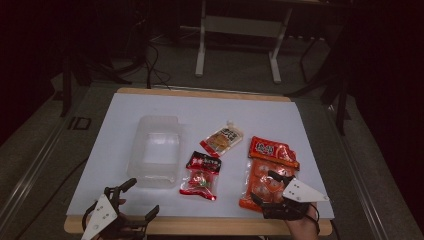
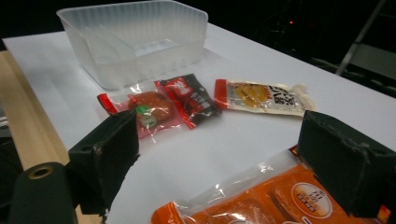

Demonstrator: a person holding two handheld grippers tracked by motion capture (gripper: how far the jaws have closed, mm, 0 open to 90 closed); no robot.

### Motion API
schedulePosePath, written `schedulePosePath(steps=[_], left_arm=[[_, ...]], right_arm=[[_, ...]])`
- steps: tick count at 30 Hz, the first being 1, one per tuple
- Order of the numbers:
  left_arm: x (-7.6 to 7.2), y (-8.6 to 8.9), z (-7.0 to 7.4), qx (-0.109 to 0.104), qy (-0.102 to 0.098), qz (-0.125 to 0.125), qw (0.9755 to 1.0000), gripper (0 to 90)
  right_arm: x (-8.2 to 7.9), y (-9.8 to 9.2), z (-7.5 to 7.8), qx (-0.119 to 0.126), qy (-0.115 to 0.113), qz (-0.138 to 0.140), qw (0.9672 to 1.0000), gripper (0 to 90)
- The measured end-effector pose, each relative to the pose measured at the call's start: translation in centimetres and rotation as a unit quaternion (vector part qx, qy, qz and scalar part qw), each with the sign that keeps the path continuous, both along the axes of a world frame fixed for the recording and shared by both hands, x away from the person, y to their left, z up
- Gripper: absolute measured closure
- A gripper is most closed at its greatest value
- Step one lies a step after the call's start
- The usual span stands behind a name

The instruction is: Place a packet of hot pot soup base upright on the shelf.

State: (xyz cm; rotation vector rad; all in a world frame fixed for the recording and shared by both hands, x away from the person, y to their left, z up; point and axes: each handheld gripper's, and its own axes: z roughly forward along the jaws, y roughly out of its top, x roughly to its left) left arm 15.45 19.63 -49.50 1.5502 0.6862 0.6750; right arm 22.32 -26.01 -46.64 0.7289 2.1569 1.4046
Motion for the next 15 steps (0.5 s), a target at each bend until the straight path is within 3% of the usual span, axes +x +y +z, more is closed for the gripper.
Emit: schedulePosePath(steps=[4,7,11,12,15], left_arm=[[-0.1,0.2,0.1,-0.009,-0.007,0.007,0.9999,2.1],[-0.1,0.3,0.1,-0.012,-0.009,0.012,0.9998,2.1],[0.0,0.2,0.0,-0.013,-0.009,0.008,0.9998,2.1],[0.0,0.2,0.0,-0.013,-0.009,0.008,0.9998,2.1],[0.0,0.2,0.0,-0.015,-0.008,0.008,0.9998,2.1]], right_arm=[[0.1,0.2,-0.1,-0.007,-0.002,0.020,0.9998,11.4],[-0.2,0.9,-0.1,-0.026,0.001,0.040,0.9989,11.5],[-0.5,1.3,0.0,-0.025,0.001,0.047,0.9986,11.2],[-0.8,1.3,0.4,-0.008,0.001,0.057,0.9983,11.0],[-1.0,1.2,1.0,0.008,0.008,0.071,0.9974,10.9]])
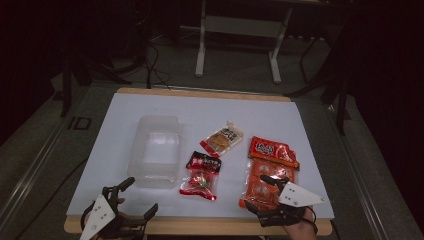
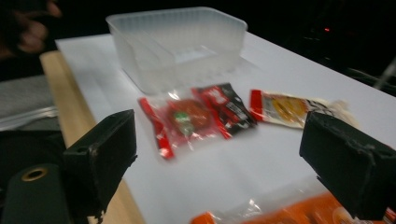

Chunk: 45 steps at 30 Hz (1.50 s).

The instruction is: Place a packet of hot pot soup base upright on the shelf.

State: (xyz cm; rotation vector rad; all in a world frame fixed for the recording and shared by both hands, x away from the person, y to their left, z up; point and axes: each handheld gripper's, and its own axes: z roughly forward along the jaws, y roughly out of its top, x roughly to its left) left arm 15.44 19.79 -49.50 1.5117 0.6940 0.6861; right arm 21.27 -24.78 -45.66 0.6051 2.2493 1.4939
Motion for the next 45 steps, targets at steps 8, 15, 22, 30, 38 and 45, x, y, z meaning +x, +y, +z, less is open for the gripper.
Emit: schedulePosePath(steps=[8,15,22,30,38,45], left_arm=[[0.0,0.0,0.0,-0.002,-0.002,0.001,1.0000,2.1],[0.1,-0.1,-0.1,-0.002,0.002,-0.001,1.0000,2.1],[0.1,-0.2,-0.1,-0.005,0.004,-0.001,1.0000,2.1],[0.2,-0.2,-0.1,-0.003,0.009,-0.004,0.9999,2.1],[0.2,-0.3,-0.2,-0.002,0.011,-0.006,0.9999,2.1],[0.2,-0.2,-0.2,-0.003,0.011,-0.006,0.9999,2.1]], right_arm=[[-0.7,0.4,1.8,0.016,-0.006,0.016,0.9997,10.1],[-0.8,-0.7,4.4,0.030,-0.039,-0.002,0.9988,10.1],[-0.2,-1.9,5.9,0.037,-0.059,-0.028,0.9972,10.1],[1.4,-3.5,7.1,0.037,-0.069,-0.068,0.9947,10.1],[3.1,-4.9,7.0,0.031,-0.070,-0.101,0.9919,10.2],[4.5,-6.2,6.6,0.032,-0.055,-0.120,0.9907,10.2]])
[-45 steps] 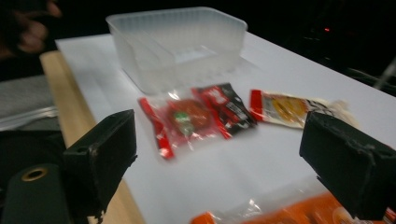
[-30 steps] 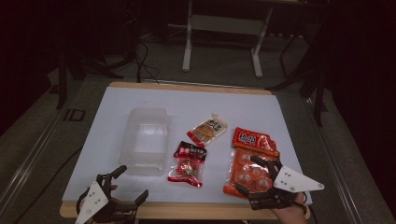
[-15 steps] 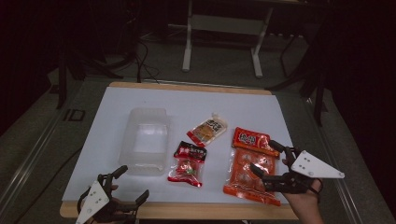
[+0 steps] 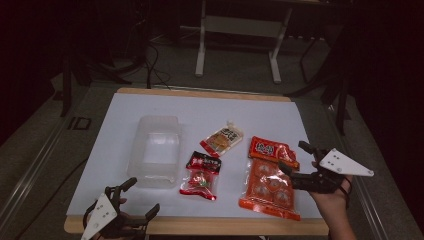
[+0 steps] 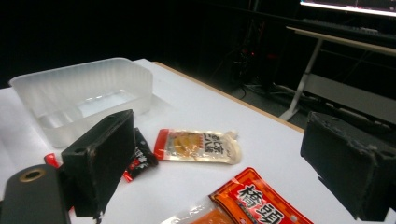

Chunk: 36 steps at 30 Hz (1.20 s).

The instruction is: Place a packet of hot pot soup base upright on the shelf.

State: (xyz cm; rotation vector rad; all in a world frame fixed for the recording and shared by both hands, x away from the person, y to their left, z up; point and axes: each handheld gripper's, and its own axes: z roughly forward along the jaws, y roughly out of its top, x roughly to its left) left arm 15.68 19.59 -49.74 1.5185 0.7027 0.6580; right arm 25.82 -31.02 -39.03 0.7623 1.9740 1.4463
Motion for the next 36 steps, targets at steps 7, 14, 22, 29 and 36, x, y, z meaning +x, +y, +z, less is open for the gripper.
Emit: schedulePosePath(steps=[7,14,22,29,36], left_arm=[[0.1,0.2,-0.1,-0.003,0.003,0.002,1.0000,2.1],[0.1,0.3,-0.1,-0.005,0.004,-0.001,1.0000,2.1],[0.2,0.0,-0.1,-0.001,0.004,-0.006,1.0000,2.1],[0.2,-0.2,-0.1,0.003,0.006,-0.008,1.0000,2.1],[0.1,-0.2,-0.1,0.003,0.007,-0.007,0.9999,2.1]], right_arm=[[1.1,-1.1,-0.3,0.003,0.013,-0.016,0.9998,12.7],[2.7,-2.8,-2.2,-0.005,0.037,-0.046,0.9983,14.6],[5.0,-4.1,-4.6,-0.007,0.073,-0.068,0.9950,16.3],[7.3,-4.7,-7.2,-0.017,0.106,-0.088,0.9904,17.4],[9.3,-5.2,-9.3,-0.024,0.135,-0.102,0.9853,17.6]])
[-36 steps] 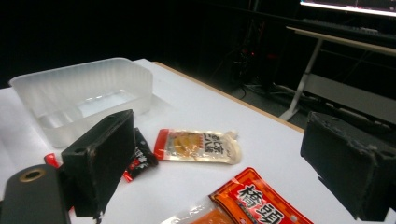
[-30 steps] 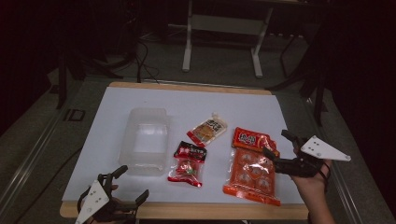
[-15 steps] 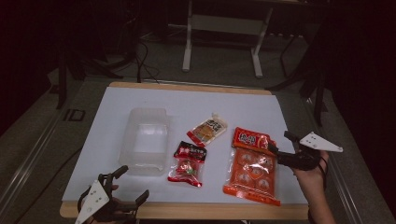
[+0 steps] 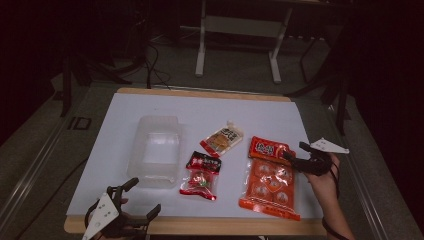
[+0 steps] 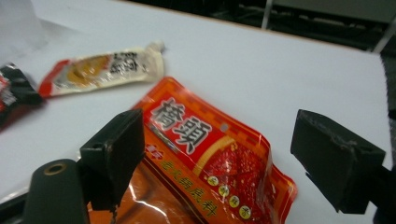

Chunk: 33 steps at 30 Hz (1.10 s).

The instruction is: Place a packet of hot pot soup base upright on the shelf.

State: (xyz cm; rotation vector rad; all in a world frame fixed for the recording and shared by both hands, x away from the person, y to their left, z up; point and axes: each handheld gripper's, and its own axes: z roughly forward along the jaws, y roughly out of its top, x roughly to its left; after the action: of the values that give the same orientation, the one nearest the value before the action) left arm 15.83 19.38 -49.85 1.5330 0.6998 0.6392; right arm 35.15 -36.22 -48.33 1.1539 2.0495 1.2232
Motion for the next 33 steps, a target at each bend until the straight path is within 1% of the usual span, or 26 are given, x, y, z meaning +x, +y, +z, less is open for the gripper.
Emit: schedulePosePath(steps=[3,4,5,6,7,8,9,10,11,12,13,14,18,21,23,24,27,28,30,31,32,33], left_arm=[[0.0,0.0,0.0,0.001,0.001,-0.002,1.0000,2.1],[0.0,0.0,0.0,0.001,0.001,-0.002,1.0000,2.1],[0.0,0.0,0.0,0.001,0.002,-0.003,1.0000,2.1],[0.0,0.0,0.0,0.001,0.003,-0.003,1.0000,2.1],[0.0,0.0,0.0,0.002,0.003,-0.003,1.0000,2.1],[0.0,-0.1,-0.1,0.002,0.004,-0.004,1.0000,2.1],[0.0,-0.1,-0.1,0.002,0.004,-0.004,1.0000,2.1],[0.1,-0.1,-0.1,0.002,0.004,-0.005,1.0000,2.1],[0.1,-0.1,-0.1,0.002,0.004,-0.005,1.0000,2.1],[0.1,-0.1,-0.1,0.002,0.004,-0.005,1.0000,2.1],[0.1,-0.1,-0.1,0.002,0.005,-0.005,1.0000,2.1],[0.2,0.0,-0.1,0.002,0.007,-0.005,1.0000,2.1],[0.2,-0.1,-0.2,0.002,0.010,-0.007,0.9999,2.1],[0.3,-0.2,-0.2,0.004,0.010,-0.009,0.9999,2.1],[0.3,-0.2,-0.3,0.006,0.012,-0.010,0.9999,2.1],[0.3,-0.2,-0.3,0.006,0.013,-0.011,0.9998,2.1],[0.3,-0.3,-0.3,0.007,0.012,-0.011,0.9998,2.1],[0.3,-0.3,-0.3,0.007,0.012,-0.011,0.9998,2.1],[0.3,-0.3,-0.3,0.008,0.013,-0.011,0.9998,2.1],[0.3,-0.3,-0.3,0.008,0.013,-0.011,0.9998,2.1],[0.3,-0.3,-0.3,0.009,0.013,-0.012,0.9998,2.1],[0.3,-0.3,-0.3,0.009,0.013,-0.012,0.9998,2.1]], right_arm=[[0.8,-0.1,-1.1,-0.010,0.014,-0.006,0.9998,17.6],[0.8,-0.1,-1.1,-0.010,0.014,-0.006,0.9998,17.6],[1.3,-0.2,-1.6,-0.020,0.023,-0.011,0.9995,17.6],[1.3,-0.2,-1.6,-0.020,0.023,-0.011,0.9995,17.6],[1.5,-0.2,-1.9,-0.026,0.027,-0.014,0.9992,17.6],[1.7,-0.3,-2.2,-0.029,0.033,-0.016,0.9989,17.5],[2.2,-0.5,-2.9,-0.037,0.045,-0.022,0.9980,17.5],[2.2,-0.5,-2.9,-0.037,0.045,-0.022,0.9980,17.5],[2.4,-0.6,-3.2,-0.040,0.053,-0.026,0.9974,17.5],[2.7,-0.9,-3.7,-0.036,0.065,-0.032,0.9968,17.5],[3.1,-1.1,-4.2,-0.037,0.074,-0.038,0.9958,17.5],[3.1,-1.1,-4.2,-0.037,0.074,-0.038,0.9958,17.5],[3.6,-1.4,-5.2,-0.043,0.095,-0.041,0.9937,17.2],[3.8,-1.5,-5.4,-0.040,0.102,-0.039,0.9932,17.2],[3.9,-1.4,-5.5,-0.045,0.109,-0.033,0.9925,17.4],[4.0,-1.3,-5.5,-0.039,0.118,-0.028,0.9919,17.9],[3.9,-1.2,-5.5,-0.038,0.119,-0.026,0.9918,18.4],[3.7,-0.9,-5.5,-0.040,0.117,-0.021,0.9921,20.5],[3.4,-0.5,-5.5,-0.036,0.113,-0.013,0.9928,28.1],[3.3,-0.2,-5.4,-0.041,0.111,-0.011,0.9929,34.3],[3.3,0.0,-5.2,-0.040,0.113,-0.008,0.9927,39.6],[3.2,0.3,-5.1,-0.047,0.114,-0.012,0.9923,43.8]])
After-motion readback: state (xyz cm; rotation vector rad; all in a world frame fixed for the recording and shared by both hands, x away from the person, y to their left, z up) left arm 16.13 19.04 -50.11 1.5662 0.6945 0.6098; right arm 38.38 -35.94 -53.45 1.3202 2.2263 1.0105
